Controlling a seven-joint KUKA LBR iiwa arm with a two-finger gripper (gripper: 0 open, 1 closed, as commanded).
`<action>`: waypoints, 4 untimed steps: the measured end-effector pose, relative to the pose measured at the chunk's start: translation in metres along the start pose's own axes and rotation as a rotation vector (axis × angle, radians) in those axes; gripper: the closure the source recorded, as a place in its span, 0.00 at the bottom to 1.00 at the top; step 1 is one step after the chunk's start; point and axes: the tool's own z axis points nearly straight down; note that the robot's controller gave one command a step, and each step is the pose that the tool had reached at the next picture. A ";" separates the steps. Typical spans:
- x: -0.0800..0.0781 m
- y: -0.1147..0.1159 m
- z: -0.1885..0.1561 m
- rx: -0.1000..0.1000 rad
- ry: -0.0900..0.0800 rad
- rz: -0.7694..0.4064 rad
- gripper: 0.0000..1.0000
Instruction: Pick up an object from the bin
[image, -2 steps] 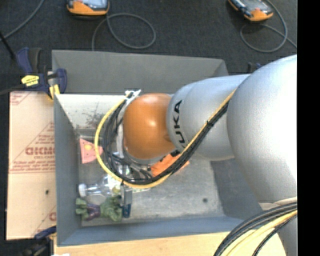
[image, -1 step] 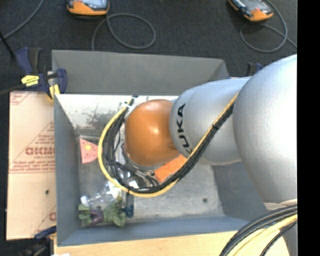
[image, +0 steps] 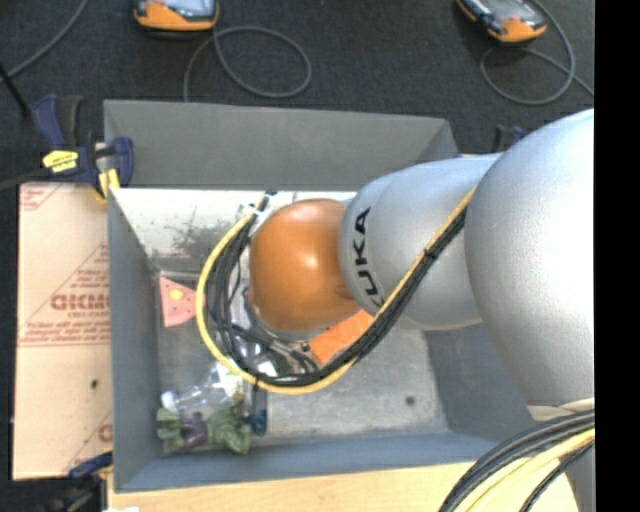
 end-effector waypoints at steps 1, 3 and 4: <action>0.003 -0.001 -0.020 -0.001 -0.001 -0.007 1.00; -0.003 -0.006 -0.048 0.000 0.003 0.002 1.00; -0.004 -0.003 -0.104 0.000 0.003 -0.003 1.00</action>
Offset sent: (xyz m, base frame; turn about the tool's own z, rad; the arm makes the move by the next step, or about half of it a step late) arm -0.0019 -0.0091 0.0017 0.0021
